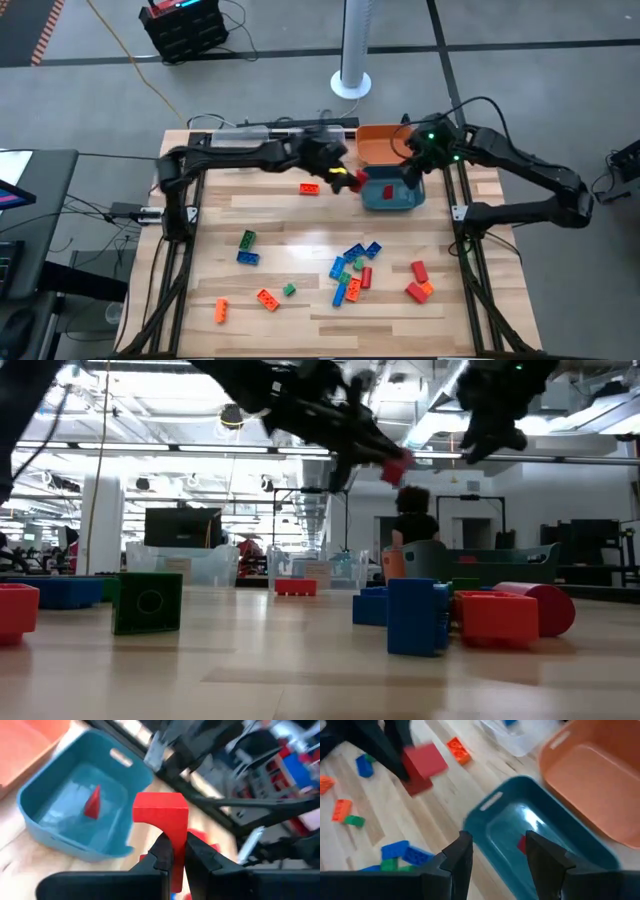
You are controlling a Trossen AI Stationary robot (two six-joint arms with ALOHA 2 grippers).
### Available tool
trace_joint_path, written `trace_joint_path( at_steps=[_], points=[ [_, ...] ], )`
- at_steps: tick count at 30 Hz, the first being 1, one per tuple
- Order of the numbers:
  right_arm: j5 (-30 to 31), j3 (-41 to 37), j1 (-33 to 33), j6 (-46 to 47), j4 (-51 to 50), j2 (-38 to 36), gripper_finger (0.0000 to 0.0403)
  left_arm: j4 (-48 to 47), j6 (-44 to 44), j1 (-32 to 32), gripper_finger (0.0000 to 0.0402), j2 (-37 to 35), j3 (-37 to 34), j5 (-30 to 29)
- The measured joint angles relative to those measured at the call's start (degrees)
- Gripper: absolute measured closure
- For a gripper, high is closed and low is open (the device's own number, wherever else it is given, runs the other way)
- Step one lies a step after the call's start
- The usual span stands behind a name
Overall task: Sort blocks
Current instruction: Put the red block into the blue bin
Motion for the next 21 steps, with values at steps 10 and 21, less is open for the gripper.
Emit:
trace_joint_path(
  at_steps=[10, 21],
  points=[
    [1.5, -4.71, -4.33, -0.4, 0.22, -8.01, 0.0214, -11.29, 4.61, -2.42, 0.0379, 16.6, 19.14, -5.04],
    [1.48, -5.75, -2.09, -0.59, 0.83, -9.05, 0.0214, -11.81, 4.14, -1.95, 0.0292, 20.24, 22.7, -6.5]
  ],
)
